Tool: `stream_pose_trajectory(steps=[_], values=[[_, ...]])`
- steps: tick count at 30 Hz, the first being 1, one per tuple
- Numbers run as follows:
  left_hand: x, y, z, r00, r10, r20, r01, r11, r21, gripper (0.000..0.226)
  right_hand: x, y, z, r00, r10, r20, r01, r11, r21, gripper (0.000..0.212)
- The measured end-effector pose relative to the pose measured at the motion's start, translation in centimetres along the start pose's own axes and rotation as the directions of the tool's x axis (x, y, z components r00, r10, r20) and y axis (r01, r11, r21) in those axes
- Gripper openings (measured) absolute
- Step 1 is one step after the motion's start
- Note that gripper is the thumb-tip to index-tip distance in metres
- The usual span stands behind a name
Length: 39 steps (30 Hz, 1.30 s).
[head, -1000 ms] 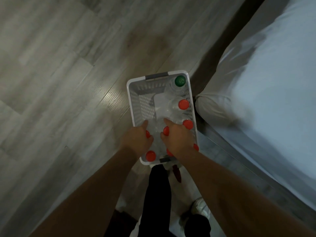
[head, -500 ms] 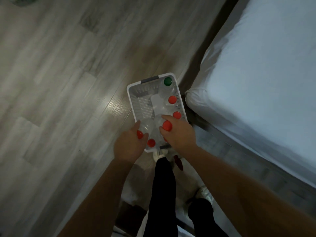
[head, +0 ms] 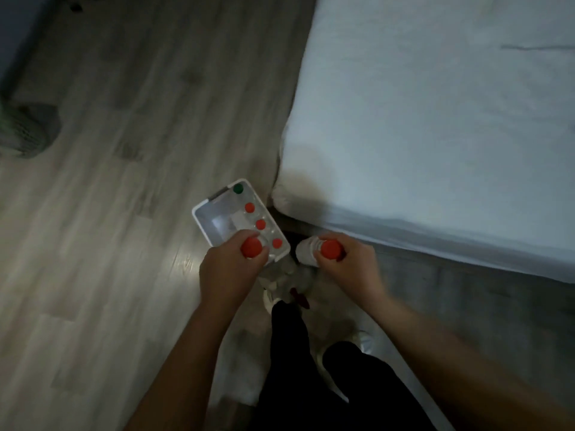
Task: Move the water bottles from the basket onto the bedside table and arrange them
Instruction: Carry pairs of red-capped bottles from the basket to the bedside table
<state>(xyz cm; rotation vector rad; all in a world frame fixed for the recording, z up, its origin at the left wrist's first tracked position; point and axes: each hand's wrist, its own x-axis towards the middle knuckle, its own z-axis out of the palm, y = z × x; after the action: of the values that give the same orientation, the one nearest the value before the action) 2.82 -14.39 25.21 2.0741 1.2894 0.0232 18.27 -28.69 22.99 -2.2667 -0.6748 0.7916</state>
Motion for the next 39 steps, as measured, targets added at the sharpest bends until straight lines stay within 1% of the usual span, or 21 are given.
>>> stream_pose_trajectory(steps=[4,8,12,16,20,23,27,31,35,39], values=[[-3.8,5.4,2.0,0.993,0.113,0.034,-0.112,0.993,-0.036,0.032,-4.9,4.4,-6.8,0.989,0.047,-0.142,-0.041,0.998,0.046,0.026],[-8.3,11.1,5.0,0.976,0.213,0.037,-0.208,0.972,-0.108,0.027,-10.3,10.0,-13.0,0.947,0.114,-0.299,-0.087,0.991,0.100,0.024],[-11.8,16.6,9.2,0.935,0.349,0.056,-0.339,0.930,-0.138,0.022,-15.6,15.7,-18.4,0.872,0.204,-0.445,-0.111,0.968,0.226,0.020],[-15.4,22.3,13.7,0.904,0.411,0.117,-0.373,0.893,-0.254,0.017,-20.1,21.1,-23.0,0.799,0.301,-0.521,-0.165,0.942,0.291,0.022],[-18.3,27.5,17.2,0.829,0.525,0.193,-0.451,0.832,-0.323,0.014,-24.6,24.9,-26.5,0.665,0.407,-0.626,-0.196,0.904,0.380,0.022],[-19.7,31.1,19.0,0.777,0.584,0.235,-0.490,0.796,-0.356,0.015,-27.3,26.7,-28.1,0.583,0.475,-0.659,-0.196,0.869,0.454,0.023],[-20.4,34.9,21.5,0.723,0.612,0.319,-0.498,0.783,-0.372,0.015,-29.5,29.1,-29.6,0.469,0.555,-0.687,-0.177,0.822,0.542,0.025],[-20.3,38.2,24.9,0.643,0.652,0.402,-0.560,0.758,-0.335,0.015,-31.0,31.0,-31.1,0.399,0.589,-0.703,-0.147,0.798,0.585,0.022],[-20.1,41.6,29.2,0.572,0.662,0.484,-0.600,0.740,-0.303,0.015,-31.7,34.1,-32.3,0.324,0.653,-0.684,-0.213,0.755,0.620,0.020],[-19.6,45.9,33.5,0.461,0.693,0.554,-0.646,0.690,-0.326,0.014,-31.3,37.6,-34.9,0.273,0.697,-0.663,-0.314,0.716,0.624,0.023]])
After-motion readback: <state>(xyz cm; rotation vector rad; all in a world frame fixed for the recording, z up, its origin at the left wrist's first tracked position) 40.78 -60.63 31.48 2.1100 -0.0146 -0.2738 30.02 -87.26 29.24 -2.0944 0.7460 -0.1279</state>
